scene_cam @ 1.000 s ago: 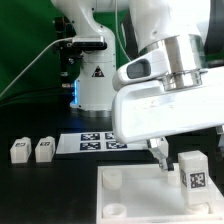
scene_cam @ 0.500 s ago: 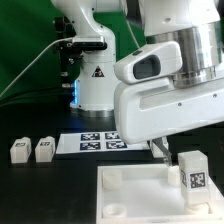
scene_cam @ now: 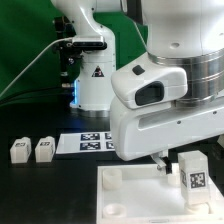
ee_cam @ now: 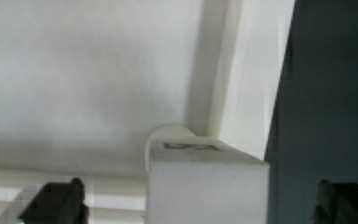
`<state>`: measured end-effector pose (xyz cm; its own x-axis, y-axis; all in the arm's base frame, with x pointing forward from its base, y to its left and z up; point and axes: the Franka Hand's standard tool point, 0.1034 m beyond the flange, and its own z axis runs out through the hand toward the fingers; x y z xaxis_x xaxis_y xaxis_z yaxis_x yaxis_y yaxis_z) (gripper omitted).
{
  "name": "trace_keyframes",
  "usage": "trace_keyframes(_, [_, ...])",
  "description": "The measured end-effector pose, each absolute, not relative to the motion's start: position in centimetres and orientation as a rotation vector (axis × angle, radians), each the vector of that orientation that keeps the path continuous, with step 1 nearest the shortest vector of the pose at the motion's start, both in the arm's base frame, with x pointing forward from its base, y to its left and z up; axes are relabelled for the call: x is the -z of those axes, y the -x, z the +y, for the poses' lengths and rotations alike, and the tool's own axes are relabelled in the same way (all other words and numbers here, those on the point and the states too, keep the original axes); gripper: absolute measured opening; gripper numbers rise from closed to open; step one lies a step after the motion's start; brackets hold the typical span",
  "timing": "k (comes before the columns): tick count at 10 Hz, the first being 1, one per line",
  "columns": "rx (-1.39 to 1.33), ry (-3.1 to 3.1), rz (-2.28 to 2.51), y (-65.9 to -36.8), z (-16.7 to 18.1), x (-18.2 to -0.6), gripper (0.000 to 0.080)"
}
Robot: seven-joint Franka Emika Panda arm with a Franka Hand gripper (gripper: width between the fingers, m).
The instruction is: Assemble one leg
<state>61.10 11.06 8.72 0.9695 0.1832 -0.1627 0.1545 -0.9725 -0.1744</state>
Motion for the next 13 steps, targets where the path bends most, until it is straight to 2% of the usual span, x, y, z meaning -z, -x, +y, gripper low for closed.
trace_keyframes(6, [-0.240,2.973,-0.164,-62.2,11.3,-8.2,0.0649])
trace_keyframes(8, [-0.242,2.976,-0.131,-62.2,11.3,-8.2,0.0390])
trace_keyframes(9, [-0.245,2.982,-0.084,-62.2,11.1,-8.2,0.0390])
trace_keyframes(10, [-0.258,2.990,0.081,-62.2,11.1,-8.2,0.0293])
trace_keyframes(13, [-0.286,2.960,0.549,-62.3,11.2,-8.1,0.0293])
